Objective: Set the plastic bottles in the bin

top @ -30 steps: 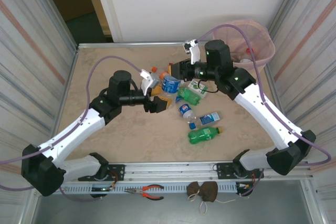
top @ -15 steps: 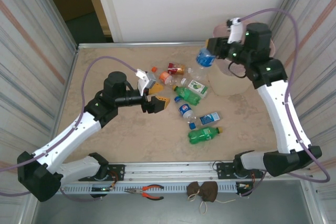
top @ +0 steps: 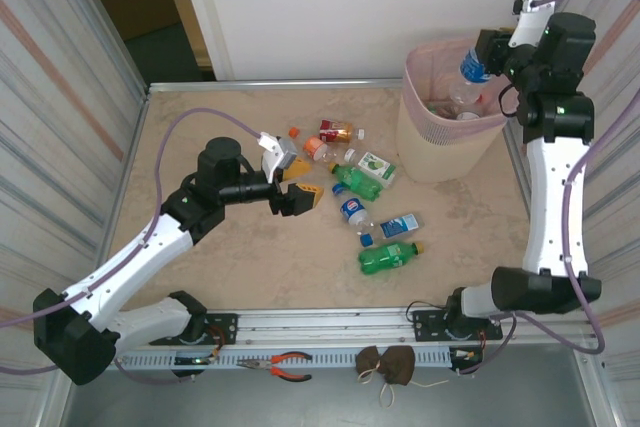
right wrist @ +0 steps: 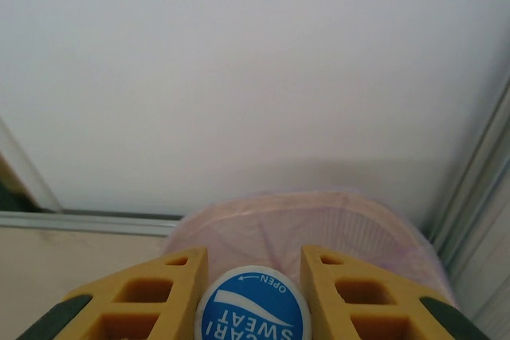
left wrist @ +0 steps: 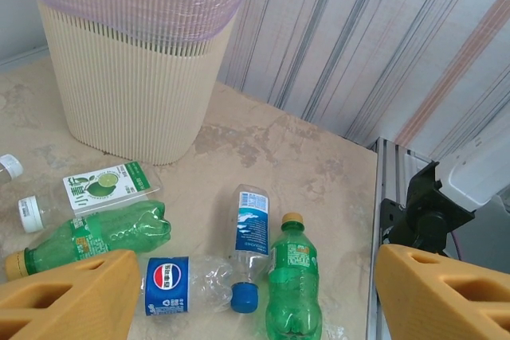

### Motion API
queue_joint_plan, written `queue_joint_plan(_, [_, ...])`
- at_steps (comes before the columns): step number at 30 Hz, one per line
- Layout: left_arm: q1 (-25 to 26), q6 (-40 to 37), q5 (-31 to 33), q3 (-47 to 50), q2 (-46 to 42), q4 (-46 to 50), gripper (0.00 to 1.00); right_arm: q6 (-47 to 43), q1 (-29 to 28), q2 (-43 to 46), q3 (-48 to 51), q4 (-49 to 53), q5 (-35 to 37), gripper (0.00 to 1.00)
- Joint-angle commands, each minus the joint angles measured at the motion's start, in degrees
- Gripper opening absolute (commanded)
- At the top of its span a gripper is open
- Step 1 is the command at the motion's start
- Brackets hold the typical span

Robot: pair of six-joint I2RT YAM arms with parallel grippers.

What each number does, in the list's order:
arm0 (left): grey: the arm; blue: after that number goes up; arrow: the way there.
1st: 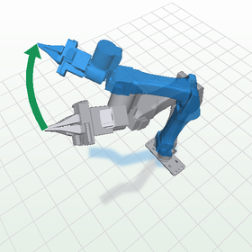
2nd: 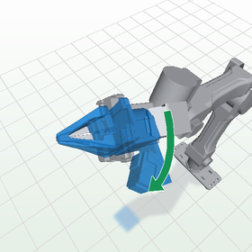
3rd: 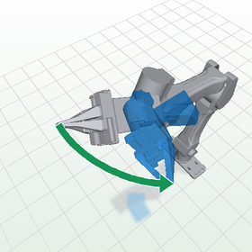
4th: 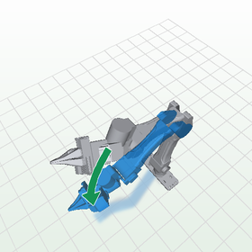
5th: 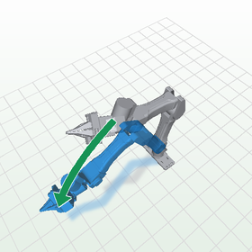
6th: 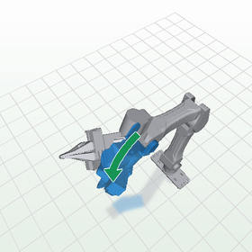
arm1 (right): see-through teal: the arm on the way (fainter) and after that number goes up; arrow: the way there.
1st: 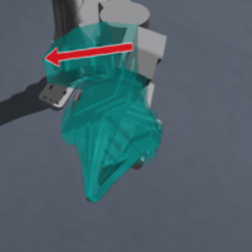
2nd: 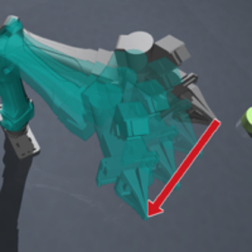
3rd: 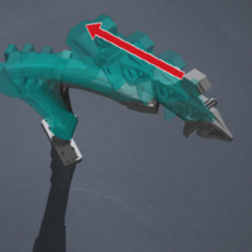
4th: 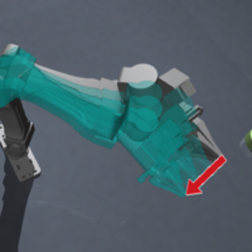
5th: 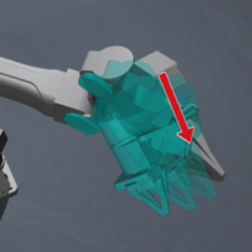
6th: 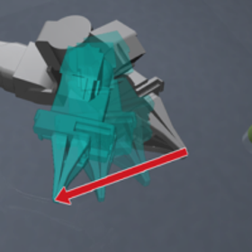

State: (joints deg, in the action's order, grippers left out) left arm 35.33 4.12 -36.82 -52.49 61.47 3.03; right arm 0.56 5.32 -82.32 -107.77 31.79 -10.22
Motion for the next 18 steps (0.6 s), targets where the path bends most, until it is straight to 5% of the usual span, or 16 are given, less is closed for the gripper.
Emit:
queue_joint_plan(1, [0.15, 0.36, -0.26, 0.63, -0.55, -1.95, 0.77, -7.97, 0.73, -3.95, -3.43, -0.77, 4.62, 0.28])
queue_joint_plan(10, [0.09, 1.68, -1.26, 1.78, 0.51, -3.91, 0.77, -18.24, 1.35, -14.55, -7.42, 5.04, 11.65, 0.28])
queue_joint_plan(18, [0.10, 2.69, -2.18, 2.51, 1.33, -5.40, 0.78, -17.28, 3.09, -19.22, -4.77, 9.92, 11.98, 0.28])
